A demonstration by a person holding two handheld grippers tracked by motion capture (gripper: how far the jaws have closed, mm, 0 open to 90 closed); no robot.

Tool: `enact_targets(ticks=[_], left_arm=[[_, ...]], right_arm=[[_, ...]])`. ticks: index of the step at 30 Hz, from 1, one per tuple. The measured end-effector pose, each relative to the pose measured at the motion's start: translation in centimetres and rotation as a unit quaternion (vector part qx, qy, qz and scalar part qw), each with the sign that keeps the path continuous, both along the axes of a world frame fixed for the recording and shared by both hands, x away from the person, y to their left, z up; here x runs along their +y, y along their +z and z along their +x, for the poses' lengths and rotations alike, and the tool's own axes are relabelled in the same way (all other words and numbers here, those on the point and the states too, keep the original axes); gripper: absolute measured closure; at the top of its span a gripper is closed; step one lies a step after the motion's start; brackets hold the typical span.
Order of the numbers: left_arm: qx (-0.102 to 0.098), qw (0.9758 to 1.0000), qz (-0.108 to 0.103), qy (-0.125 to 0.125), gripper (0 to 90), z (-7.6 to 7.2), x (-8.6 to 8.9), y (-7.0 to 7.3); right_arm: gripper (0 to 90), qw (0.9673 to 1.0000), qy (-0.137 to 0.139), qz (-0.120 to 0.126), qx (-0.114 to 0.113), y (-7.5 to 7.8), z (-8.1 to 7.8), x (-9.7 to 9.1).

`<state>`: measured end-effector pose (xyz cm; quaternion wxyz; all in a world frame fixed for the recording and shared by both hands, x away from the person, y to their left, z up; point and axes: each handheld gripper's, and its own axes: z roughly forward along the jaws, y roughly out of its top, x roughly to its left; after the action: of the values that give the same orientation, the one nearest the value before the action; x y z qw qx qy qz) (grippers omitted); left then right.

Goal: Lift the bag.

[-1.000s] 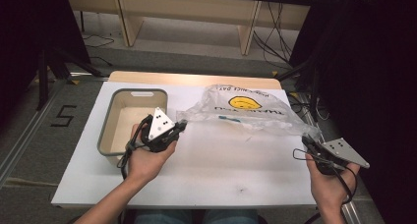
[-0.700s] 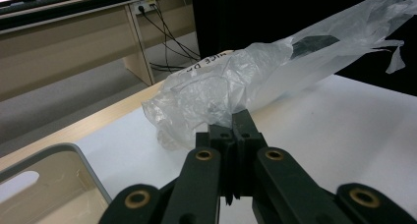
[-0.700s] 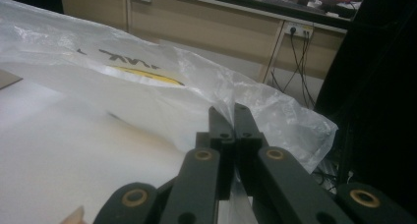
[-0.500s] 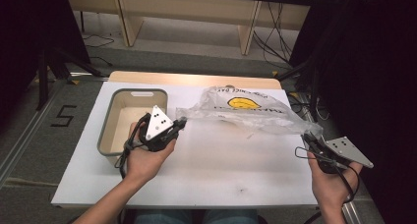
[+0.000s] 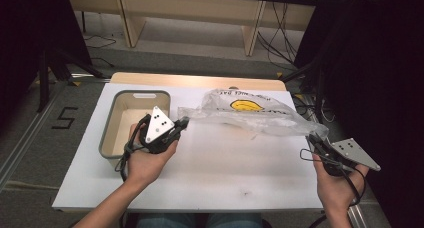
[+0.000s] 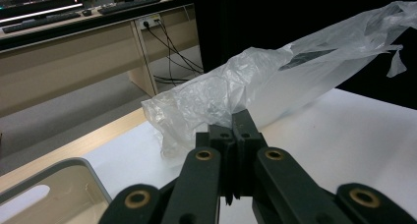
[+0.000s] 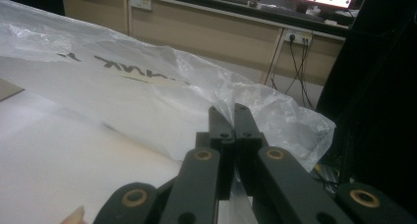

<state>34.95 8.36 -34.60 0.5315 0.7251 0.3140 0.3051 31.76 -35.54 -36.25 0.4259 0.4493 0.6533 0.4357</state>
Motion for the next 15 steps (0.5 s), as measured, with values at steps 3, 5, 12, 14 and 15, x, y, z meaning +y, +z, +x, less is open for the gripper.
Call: enact_targets(ticks=[3,5,12,14,15], left_arm=[[-0.003,1.0000,-0.004,0.001,89.4,-0.1,0.0,0.1],[-0.007,1.0000,-0.004,0.000,89.4,-0.2,0.0,0.3],[-0.025,0.9996,-0.010,-0.001,89.4,-0.6,0.0,0.9],[-0.028,0.9995,-0.013,-0.001,89.4,-0.7,0.0,1.1],[-0.028,0.9995,-0.013,-0.001,89.4,-0.7,0.0,1.1]], right_arm=[[90.0,1.0000,0.000,0.000,-0.004,0.0,0.0,0.0],[90.0,1.0000,0.000,0.002,-0.003,0.1,-0.1,0.0],[90.0,0.9999,0.002,0.000,-0.011,0.5,-0.2,0.2],[90.0,0.9999,0.004,-0.001,-0.013,0.6,-0.2,0.3],[90.0,0.9999,0.004,-0.001,-0.013,0.6,-0.2,0.3]])
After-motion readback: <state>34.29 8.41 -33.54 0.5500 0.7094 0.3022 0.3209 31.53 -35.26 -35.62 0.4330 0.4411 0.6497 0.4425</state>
